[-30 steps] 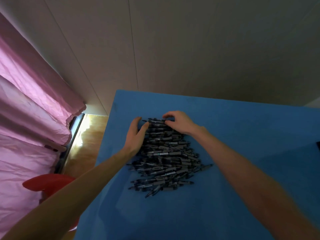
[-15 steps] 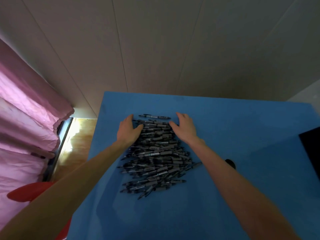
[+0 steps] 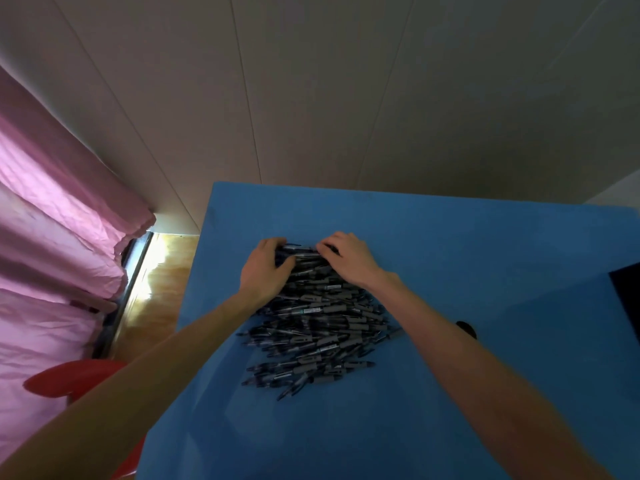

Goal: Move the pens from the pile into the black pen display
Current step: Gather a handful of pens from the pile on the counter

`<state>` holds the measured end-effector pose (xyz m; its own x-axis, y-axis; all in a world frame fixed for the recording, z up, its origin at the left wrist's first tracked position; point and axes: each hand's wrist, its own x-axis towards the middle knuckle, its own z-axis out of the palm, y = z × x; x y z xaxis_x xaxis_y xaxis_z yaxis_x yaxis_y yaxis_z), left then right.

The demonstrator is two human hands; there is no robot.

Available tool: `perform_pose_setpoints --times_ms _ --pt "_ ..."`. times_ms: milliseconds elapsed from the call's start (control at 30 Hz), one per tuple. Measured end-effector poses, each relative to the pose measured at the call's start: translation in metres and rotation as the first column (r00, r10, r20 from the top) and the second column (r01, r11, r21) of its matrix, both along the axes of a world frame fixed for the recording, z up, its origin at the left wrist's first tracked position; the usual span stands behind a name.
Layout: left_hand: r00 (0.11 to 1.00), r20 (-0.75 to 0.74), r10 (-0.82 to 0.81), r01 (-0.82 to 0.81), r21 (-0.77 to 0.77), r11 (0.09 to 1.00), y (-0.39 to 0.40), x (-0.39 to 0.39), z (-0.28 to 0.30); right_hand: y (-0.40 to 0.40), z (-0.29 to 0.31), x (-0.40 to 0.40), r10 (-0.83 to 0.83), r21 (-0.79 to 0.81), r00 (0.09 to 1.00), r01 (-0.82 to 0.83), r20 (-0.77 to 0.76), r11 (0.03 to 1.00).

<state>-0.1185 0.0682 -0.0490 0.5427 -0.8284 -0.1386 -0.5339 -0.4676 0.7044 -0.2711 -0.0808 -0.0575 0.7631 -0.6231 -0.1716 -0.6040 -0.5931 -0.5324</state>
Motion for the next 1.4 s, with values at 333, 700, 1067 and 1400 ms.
perform_pose_setpoints --times_ms 333,700,1067,1400 --pt "0.987 -0.060 0.151 -0.151 0.006 0.989 0.043 0.013 -0.009 -0.003 -0.009 -0.074 -0.464 0.148 0.868 0.443 0.177 0.884" --pt "0.996 -0.063 0.057 -0.056 0.015 0.998 0.036 -0.011 -0.003 0.051 -0.014 -0.055 -0.564 0.186 0.817 0.540 0.121 0.821" --pt "0.976 -0.197 0.090 -0.100 -0.040 0.994 0.032 -0.015 0.001 0.061 -0.001 -0.055 -0.639 0.265 0.741 0.587 0.206 0.765" --pt "0.923 -0.347 0.165 -0.146 0.082 0.986 0.003 -0.009 0.012 0.051 0.020 -0.034 -0.640 0.352 0.748 0.559 0.177 0.751"
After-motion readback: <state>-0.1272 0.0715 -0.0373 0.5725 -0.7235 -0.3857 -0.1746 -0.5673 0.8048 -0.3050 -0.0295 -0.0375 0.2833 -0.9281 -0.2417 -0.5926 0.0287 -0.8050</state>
